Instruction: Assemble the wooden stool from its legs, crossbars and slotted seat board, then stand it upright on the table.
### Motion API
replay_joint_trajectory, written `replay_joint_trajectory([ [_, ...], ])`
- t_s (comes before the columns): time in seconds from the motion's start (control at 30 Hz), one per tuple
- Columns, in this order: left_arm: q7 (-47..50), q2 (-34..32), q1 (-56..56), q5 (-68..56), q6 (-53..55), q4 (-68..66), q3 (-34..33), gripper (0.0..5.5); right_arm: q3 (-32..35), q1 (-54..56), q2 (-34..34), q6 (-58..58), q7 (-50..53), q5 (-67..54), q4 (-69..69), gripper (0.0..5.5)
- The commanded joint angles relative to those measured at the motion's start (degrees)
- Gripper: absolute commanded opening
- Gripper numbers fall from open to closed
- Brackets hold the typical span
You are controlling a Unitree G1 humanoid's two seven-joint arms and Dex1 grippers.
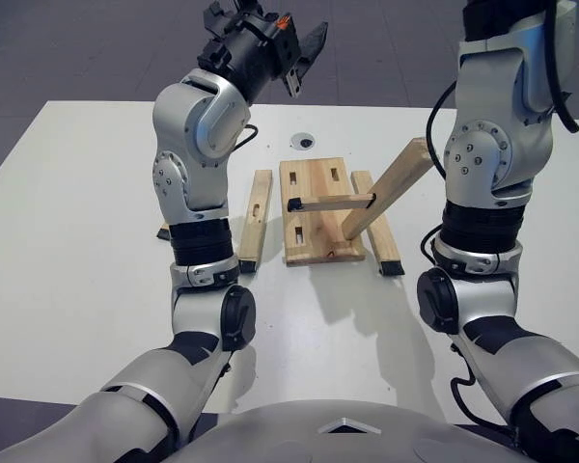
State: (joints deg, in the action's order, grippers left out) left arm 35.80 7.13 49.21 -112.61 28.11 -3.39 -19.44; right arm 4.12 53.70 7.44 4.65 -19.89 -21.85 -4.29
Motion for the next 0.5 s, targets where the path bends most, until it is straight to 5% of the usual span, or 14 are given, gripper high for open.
replay_joint_trajectory([
  [0.03,-0.4,21.7,10.6,-0.4,2.9,0.5,-3.8,5.40,-4.0,-2.6,-3.1,5.1,-1.8,3.6,4.1,2.07],
  [0.5,-3.7,22.6,13.4,-0.4,7.5,-0.5,-8.0,5.40,-7.8,-9.5,-5.9,12.2,-3.9,7.5,11.6,2.07],
])
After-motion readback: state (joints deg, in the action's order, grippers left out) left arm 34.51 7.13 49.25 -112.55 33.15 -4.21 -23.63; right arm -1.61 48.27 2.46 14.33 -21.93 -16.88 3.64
